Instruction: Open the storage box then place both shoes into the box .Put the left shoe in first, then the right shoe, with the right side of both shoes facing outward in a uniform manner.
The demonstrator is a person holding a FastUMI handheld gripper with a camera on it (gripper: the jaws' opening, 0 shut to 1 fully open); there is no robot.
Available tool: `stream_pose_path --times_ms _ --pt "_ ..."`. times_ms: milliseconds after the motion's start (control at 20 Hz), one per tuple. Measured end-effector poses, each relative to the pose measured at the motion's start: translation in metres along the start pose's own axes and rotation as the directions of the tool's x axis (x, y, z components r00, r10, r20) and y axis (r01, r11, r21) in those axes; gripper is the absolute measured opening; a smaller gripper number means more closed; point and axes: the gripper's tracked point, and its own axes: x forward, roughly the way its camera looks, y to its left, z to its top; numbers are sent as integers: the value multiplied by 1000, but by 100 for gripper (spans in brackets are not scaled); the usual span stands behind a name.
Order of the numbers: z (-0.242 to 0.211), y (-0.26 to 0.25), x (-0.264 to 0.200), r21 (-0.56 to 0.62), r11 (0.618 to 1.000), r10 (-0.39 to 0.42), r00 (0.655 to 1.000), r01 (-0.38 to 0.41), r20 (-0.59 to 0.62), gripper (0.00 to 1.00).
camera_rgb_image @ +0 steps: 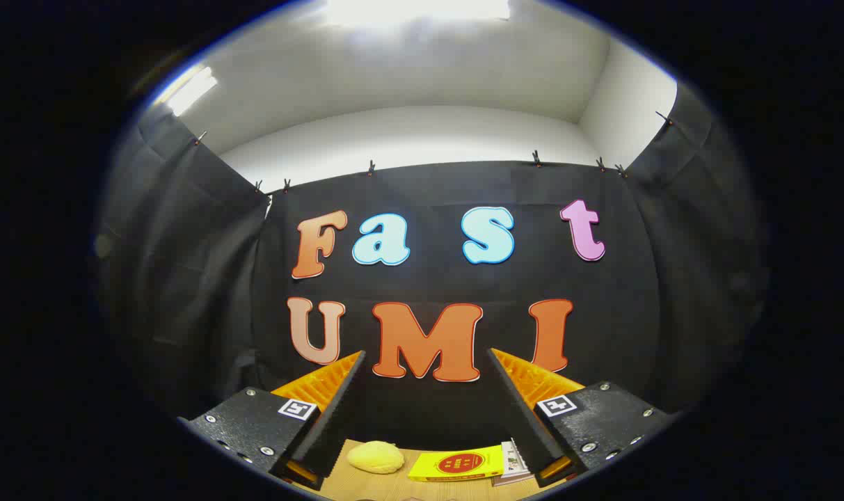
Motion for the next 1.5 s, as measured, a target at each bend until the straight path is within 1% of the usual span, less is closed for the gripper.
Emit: stream_pose_path --times_ms 650,750,900,1000,1150,1200,1300,1450,1500 --pt "-18 19 1 12 1000 21 999 -21 -41 99" --pt "-20 29 3 13 999 40 999 -40 -37 99" --pt "-36 42 6 14 998 62 996 -61 -63 99" --pt "-56 63 6 44 993 117 988 -113 -98 99" --pt "-96 94 5 76 978 204 964 -194 -168 99" --pt "-112 106 4 92 971 237 951 -222 -197 99" --pt "-150 126 2 137 958 280 924 -251 -261 99" --pt "-206 157 -2 209 934 348 867 -290 -356 99" --pt "-224 170 -7 243 918 389 836 -315 -387 99"
